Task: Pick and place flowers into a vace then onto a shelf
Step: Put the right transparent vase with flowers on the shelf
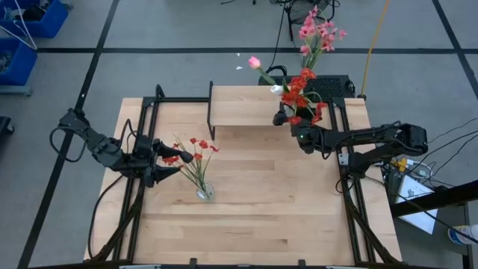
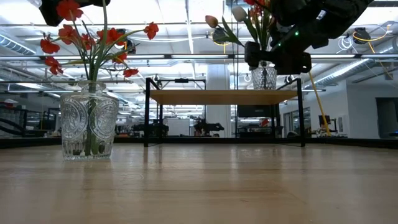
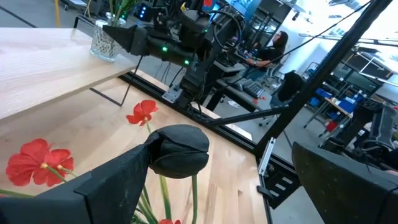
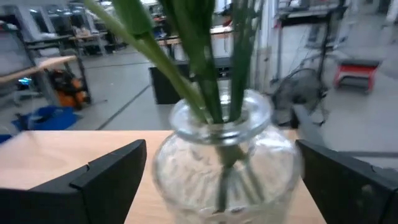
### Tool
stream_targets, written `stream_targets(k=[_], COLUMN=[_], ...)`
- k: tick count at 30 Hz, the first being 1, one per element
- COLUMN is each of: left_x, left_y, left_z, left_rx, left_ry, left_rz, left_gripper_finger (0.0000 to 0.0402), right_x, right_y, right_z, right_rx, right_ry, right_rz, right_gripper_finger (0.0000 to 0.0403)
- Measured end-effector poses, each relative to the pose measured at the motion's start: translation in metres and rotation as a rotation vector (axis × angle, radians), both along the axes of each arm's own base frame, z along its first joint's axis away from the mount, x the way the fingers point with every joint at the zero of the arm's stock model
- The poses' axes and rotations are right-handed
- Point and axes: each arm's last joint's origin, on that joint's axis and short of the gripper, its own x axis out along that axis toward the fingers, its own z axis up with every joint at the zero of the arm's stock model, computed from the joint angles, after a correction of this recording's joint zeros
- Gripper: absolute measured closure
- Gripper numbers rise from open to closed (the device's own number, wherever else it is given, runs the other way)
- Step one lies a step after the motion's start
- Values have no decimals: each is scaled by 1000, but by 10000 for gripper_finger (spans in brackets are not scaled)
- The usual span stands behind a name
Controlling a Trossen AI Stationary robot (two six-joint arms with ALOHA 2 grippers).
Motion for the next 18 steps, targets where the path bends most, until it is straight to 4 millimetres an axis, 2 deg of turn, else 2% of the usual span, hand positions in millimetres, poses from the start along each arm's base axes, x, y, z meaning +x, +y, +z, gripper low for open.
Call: stream_targets(k=[3, 18], left_x=[0, 0], left_y=[0, 0], left_z=[0, 0], left_rx=[0, 0], left_ry=[0, 0], left_rz=[0, 1], left_gripper_finger=[2, 2], right_x=[0, 2], right_y=[-3, 10], right_z=[-1, 1], right_rx=[38, 15], right_ry=[-74, -96], right_rz=[31, 11], right_gripper_finger=[3, 3])
